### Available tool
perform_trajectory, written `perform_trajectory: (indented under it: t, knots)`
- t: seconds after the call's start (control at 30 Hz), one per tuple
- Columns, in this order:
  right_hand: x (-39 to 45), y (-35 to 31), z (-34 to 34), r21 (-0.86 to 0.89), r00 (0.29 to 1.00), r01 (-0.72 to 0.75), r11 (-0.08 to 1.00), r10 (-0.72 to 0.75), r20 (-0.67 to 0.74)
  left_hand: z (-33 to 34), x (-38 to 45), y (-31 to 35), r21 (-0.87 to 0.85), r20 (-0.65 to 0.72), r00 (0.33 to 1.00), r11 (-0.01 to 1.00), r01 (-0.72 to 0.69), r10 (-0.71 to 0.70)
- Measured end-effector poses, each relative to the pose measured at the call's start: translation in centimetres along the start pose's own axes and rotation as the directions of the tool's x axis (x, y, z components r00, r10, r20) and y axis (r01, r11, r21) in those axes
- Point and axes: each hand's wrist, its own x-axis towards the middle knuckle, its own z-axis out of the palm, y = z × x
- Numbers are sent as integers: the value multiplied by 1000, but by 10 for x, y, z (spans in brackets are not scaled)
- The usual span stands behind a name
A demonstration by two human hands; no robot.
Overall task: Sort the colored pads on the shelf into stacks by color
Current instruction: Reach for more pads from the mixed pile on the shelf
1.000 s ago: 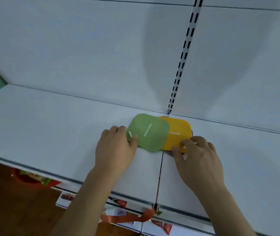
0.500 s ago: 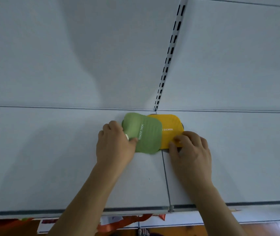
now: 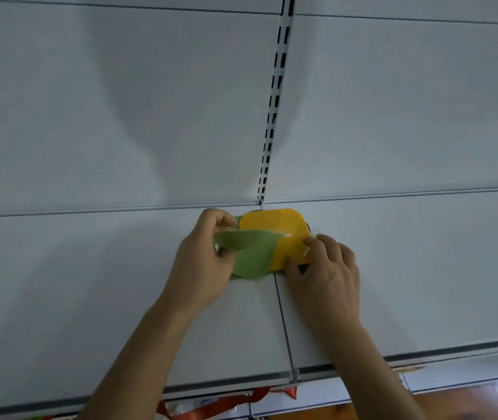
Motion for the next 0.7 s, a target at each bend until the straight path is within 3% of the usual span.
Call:
perform_trajectory:
  t: [0.1, 0.27, 0.4, 0.57, 0.7]
  knots:
    - [1, -2, -4, 68, 999, -27, 997, 25, 31, -9, 1, -3, -109, 25, 997, 992, 69, -66]
    - [17, -11, -16, 272, 969, -178, 946, 120, 217, -23, -3, -18, -23, -41, 983, 983, 180, -181]
    - [38, -14, -24, 238, 934, -257, 937, 177, 311, -32, -8, -27, -132, -71, 954, 951, 281, -292]
    - [36, -12, -26, 206, 971, -158, 966, 115, 210, -36, -16, -34, -83, -84, 956, 958, 273, -280]
    - [12, -12, -35, 339, 996, -51, 940, 23, 85, -34, -20, -35, -97, -113, 950, 955, 280, -291]
